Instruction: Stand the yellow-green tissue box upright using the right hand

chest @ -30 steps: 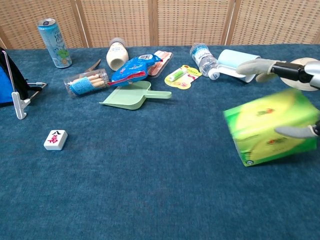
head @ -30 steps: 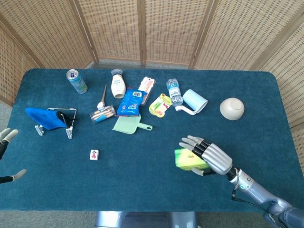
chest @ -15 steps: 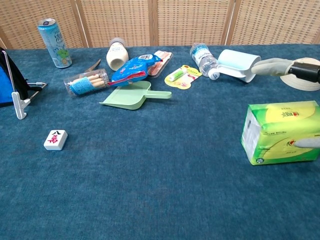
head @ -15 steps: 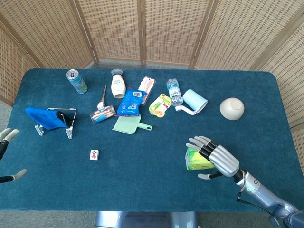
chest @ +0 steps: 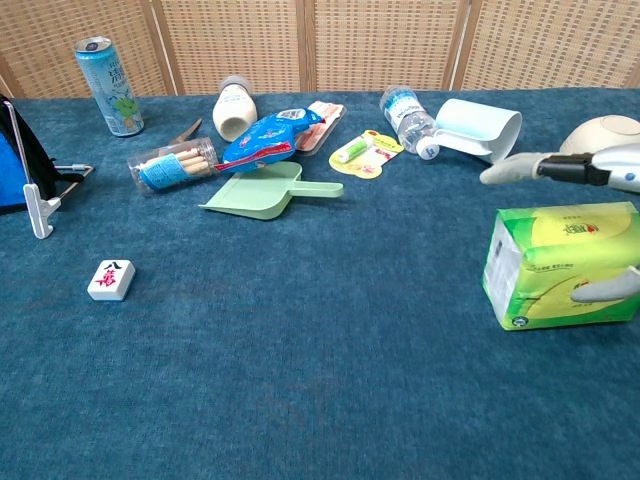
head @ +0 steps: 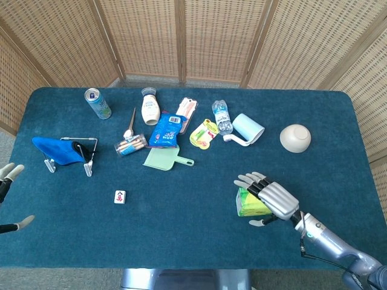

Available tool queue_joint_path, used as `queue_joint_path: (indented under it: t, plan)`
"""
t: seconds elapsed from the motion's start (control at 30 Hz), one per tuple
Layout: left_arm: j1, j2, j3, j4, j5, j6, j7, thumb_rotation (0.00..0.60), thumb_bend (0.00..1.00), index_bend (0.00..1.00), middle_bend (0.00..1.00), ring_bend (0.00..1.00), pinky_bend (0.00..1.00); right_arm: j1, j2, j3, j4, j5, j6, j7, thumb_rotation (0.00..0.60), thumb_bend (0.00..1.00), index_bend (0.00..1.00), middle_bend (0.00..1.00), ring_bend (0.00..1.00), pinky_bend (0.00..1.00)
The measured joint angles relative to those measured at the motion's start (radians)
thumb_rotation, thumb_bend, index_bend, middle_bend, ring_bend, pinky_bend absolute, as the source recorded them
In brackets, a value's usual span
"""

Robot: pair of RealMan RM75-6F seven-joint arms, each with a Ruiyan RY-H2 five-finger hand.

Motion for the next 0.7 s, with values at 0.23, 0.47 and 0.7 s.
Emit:
queue_joint_path:
  t: [0.23, 0.47, 0.7]
  plan:
    - [0.001, 0.005, -0.001, 0.009, -0.001, 0.002, -0.021, 0.6, 0.04, 0.0, 0.0, 0.0, 0.0, 0.051, 0.059, 0.058, -0.161, 0.203, -0.18, -0.22, 0.458, 0.22, 0.04, 0.0, 0.0, 0.07]
    - [0.004, 0.009, -0.002, 0.016, -0.001, 0.007, -0.036, 0.6, 0.04, 0.0, 0.0, 0.0, 0.0, 0.077, 0.053, 0.112, -0.197, 0.334, -0.257, -0.36, 0.463, 0.34, 0.21, 0.0, 0.0, 0.07]
    - [0.003, 0.01, -0.002, 0.02, 0.0, 0.005, -0.044, 0.6, 0.04, 0.0, 0.0, 0.0, 0.0, 0.081, 0.05, 0.123, -0.22, 0.393, -0.297, -0.438, 0.464, 0.38, 0.31, 0.0, 0.0, 0.07]
